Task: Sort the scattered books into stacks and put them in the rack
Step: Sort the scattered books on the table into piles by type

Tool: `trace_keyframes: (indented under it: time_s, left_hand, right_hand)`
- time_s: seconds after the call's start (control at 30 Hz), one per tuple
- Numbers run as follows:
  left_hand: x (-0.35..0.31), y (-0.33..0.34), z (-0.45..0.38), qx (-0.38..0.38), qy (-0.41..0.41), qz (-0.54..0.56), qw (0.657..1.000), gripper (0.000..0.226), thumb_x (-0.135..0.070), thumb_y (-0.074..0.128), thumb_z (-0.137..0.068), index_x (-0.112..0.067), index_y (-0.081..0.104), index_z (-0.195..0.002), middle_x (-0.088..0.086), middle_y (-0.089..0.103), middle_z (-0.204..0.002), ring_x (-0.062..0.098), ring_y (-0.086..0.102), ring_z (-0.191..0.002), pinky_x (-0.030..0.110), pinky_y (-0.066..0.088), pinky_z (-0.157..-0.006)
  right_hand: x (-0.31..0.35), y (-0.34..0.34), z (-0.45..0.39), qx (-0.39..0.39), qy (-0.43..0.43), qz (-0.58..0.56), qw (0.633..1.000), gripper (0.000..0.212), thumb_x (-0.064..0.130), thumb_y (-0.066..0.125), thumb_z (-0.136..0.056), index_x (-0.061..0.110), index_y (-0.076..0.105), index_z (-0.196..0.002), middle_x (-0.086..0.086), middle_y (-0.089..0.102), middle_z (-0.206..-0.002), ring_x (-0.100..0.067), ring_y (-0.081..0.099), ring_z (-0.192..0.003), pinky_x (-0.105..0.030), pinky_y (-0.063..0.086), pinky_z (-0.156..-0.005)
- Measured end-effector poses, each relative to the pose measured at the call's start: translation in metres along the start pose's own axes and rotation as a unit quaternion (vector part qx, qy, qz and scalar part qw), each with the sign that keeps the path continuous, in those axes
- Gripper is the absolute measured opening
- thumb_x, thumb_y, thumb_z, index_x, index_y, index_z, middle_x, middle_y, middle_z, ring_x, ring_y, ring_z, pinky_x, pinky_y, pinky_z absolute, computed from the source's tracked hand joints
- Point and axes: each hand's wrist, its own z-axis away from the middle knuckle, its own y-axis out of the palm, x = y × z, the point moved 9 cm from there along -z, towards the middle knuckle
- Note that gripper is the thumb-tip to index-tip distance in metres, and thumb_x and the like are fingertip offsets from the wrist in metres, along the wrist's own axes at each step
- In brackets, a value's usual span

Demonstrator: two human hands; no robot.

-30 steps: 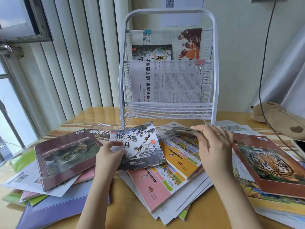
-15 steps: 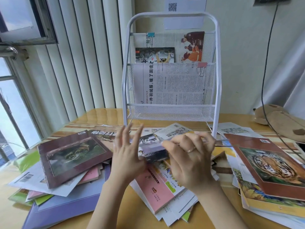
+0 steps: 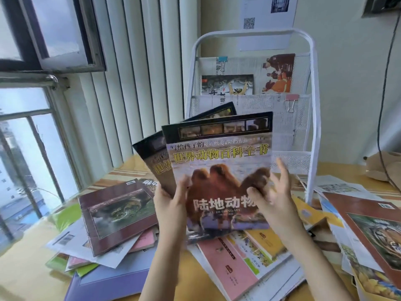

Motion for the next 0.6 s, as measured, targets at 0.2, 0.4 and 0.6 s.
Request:
trace_keyframes:
  time_s: [0.2,0.4,0.6]
  left_hand:
    - [0.031,0.002,-0.003,0.054,-0.070,-0.035,0.995,0.014,-0.023,0.063,-0.090,-0.016,0.056,-0.101,0.000,0.067,-0.094,0.013,0.061,-0.085,0.028,0.051,-0.078]
    - [0.043,0.003,0.005,0.053,-0.071,-0.276,0.957,0.020,-0.026,0.052,-0.095,-0.008,0.050,-0.087,-0.003,0.057,-0.077,0.023,0.055,-0.077,0.030,0.039,-0.062]
    - [0.003,-0.032,-0.003,-0.048,0.114,-0.492,0.862,0.035,-0.031,0.045,-0.095,-0.011,0.061,-0.119,0.008,0.065,-0.116,0.029,0.053,-0.113,0.039,0.039,-0.092]
  right_hand:
    - [-0.030,0.012,0.004,0.047,0.087,0.042,0.994,0.081,0.063,0.068,-0.065,0.025,0.045,-0.132,0.021,0.037,-0.136,-0.001,0.036,-0.125,-0.028,0.025,-0.109]
    - [-0.050,0.013,0.003,0.066,0.102,0.062,0.991,0.017,0.022,0.067,-0.084,0.025,0.056,-0.098,0.013,0.059,-0.106,-0.003,0.053,-0.104,-0.012,0.038,-0.081]
    - [-0.062,0.003,0.003,0.011,0.120,0.062,0.991,0.045,0.028,0.064,-0.087,0.006,0.051,-0.124,0.014,0.051,-0.115,-0.010,0.043,-0.117,-0.033,0.032,-0.098]
